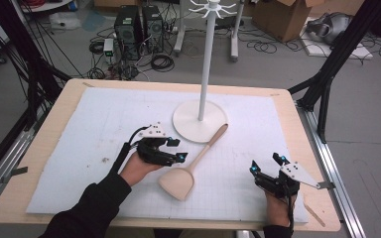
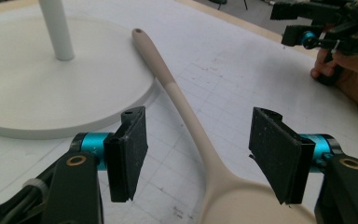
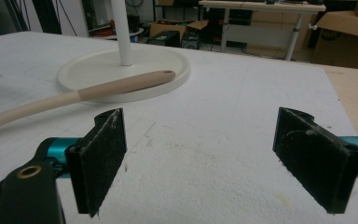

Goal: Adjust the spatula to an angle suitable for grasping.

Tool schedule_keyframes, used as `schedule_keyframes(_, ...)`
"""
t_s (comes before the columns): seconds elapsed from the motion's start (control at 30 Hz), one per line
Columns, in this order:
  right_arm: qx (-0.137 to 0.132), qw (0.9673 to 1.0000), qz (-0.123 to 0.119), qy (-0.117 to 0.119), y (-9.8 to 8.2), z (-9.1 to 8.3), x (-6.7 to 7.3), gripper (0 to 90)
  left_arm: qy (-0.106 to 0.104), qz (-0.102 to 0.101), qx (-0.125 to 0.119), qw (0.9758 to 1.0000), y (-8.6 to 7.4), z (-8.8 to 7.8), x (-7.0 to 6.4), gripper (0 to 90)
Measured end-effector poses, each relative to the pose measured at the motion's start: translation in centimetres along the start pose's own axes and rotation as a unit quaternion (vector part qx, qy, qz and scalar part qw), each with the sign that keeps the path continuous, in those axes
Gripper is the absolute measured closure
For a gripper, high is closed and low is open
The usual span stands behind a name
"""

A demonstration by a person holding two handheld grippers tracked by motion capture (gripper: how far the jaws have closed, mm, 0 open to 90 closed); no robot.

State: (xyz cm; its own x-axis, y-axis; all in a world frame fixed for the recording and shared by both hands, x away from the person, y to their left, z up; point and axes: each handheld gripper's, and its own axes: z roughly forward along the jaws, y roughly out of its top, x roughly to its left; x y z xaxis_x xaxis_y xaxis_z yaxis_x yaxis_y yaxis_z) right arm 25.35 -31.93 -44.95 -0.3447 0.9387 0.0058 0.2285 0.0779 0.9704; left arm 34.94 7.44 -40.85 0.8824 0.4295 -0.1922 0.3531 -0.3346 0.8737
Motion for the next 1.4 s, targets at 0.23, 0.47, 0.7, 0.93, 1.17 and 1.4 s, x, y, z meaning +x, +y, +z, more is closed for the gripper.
schedule_keyframes(0.23,0.003,1.0000,0.002,0.000,0.0,0.0,0.0,16.1,-0.005,-0.002,0.048,0.9988,0.1,2.5,-0.3,38.3)
schedule_keyframes(0.47,0.004,1.0000,0.001,-0.001,0.0,0.0,0.0,16.1,0.005,0.001,0.107,0.9943,0.6,5.3,-1.0,44.2)
schedule_keyframes(0.7,0.003,1.0000,0.001,0.000,0.0,0.0,0.0,16.1,0.033,0.007,0.142,0.9892,0.5,6.6,-1.3,51.2)
schedule_keyframes(0.93,0.003,1.0000,0.001,-0.001,0.0,0.0,0.0,16.1,0.047,0.014,0.157,0.9865,0.4,6.9,-1.4,55.6)
schedule_keyframes(1.17,0.003,1.0000,0.000,-0.002,0.0,0.0,0.1,16.2,0.046,0.019,0.169,0.9844,0.6,7.1,-1.6,60.8)
schedule_keyframes(1.4,0.003,1.0000,-0.002,-0.004,0.0,0.1,0.1,16.2,0.044,0.016,0.176,0.9832,0.7,7.2,-1.7,65.2)
